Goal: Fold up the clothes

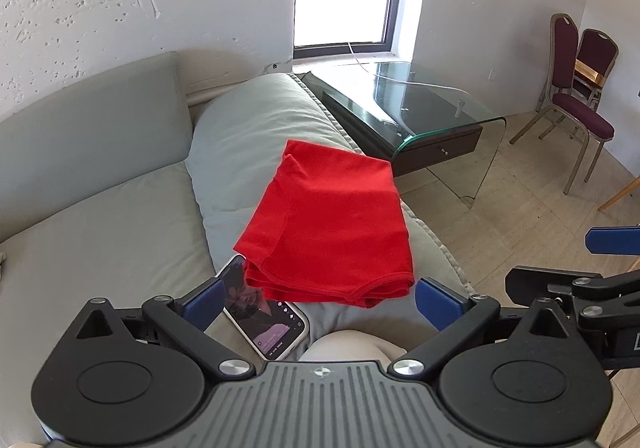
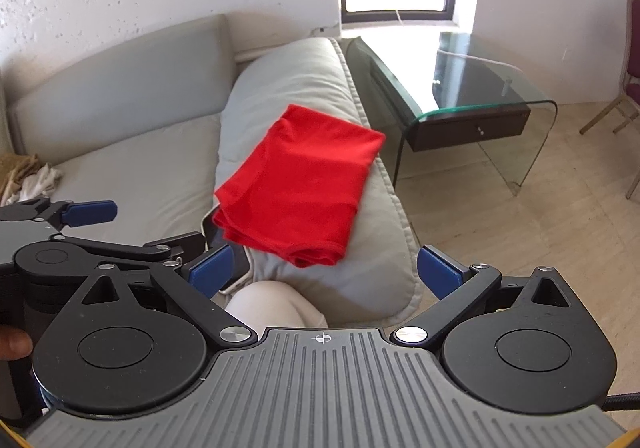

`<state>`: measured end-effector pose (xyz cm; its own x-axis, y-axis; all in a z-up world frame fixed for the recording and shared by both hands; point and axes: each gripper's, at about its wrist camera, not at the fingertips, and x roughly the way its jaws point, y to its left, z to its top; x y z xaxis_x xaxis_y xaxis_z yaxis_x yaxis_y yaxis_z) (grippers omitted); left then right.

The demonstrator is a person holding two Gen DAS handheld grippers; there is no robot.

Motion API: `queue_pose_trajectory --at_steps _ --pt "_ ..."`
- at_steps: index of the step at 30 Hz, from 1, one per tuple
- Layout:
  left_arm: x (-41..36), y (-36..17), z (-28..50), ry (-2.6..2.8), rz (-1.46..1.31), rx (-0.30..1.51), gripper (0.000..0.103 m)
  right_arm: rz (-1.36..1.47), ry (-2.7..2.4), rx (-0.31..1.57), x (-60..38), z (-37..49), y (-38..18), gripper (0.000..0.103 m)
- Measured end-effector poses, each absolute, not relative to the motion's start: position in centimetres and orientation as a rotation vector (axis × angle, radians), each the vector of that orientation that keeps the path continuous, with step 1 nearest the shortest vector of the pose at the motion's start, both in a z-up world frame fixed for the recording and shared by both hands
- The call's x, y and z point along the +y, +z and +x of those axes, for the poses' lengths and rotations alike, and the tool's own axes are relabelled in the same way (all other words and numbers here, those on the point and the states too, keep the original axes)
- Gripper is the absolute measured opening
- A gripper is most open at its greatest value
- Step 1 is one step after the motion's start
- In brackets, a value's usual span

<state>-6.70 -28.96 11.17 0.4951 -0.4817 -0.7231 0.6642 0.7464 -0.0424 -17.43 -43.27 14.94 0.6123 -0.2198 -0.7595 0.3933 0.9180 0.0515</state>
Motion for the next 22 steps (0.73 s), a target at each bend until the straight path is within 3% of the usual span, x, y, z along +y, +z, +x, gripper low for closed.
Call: queue_pose_trajectory --at_steps 22 --pt "-30.0 10.2 -6.7 -0.713 0.273 0.825 0.101 0.261 -0.385 0.865 -44.7 -17.8 13.5 0.1"
